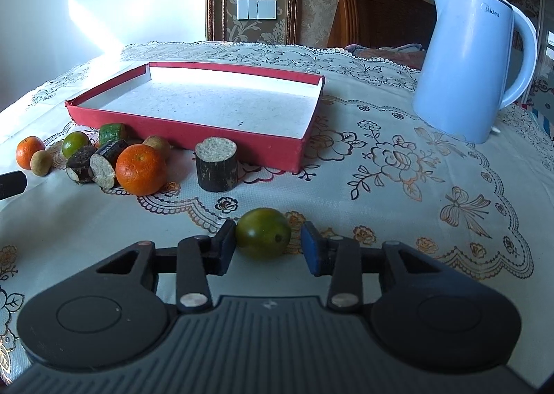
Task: Organize fruits
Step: 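Lower the right gripper onto the green lime and close it, then grasp the orange with the left gripper while the right gripper holds the lime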
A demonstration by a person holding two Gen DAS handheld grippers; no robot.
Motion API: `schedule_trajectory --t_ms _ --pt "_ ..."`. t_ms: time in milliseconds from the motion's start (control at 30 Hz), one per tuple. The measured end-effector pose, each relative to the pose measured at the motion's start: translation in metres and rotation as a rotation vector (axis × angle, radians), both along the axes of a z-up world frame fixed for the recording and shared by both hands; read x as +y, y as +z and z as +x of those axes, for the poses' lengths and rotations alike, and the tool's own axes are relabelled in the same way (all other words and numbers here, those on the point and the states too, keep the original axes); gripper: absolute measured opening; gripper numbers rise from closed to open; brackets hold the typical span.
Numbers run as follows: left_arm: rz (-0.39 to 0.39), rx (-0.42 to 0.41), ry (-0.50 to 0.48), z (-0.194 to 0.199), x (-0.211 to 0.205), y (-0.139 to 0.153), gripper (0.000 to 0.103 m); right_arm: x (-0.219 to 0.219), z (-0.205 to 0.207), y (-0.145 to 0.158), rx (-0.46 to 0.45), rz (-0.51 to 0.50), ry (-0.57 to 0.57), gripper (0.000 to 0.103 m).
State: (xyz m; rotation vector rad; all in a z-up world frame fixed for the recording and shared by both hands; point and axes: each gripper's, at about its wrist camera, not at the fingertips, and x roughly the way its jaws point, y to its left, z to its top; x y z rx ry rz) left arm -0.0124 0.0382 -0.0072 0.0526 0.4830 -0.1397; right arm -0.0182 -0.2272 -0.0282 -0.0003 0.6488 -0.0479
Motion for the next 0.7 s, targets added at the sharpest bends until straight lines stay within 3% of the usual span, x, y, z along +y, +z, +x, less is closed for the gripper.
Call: schedule_trajectory --t_ms 200,467,700 --pt "0.001 -0.008 -0.012 0.006 0.005 0.001 0.103 -0.002 0.001 0.0 -0.004 0.024 0.012 0.03" --pt "-0.019 0.018 -0.033 0.031 0.017 0.003 0.102 -0.003 0.0 -0.001 -0.01 0.038 0.013 0.03" --pt "-0.038 -0.006 0.025 0.046 0.04 0.012 0.102 -0.006 -0.001 -0.001 -0.014 0.06 0.015 0.031"
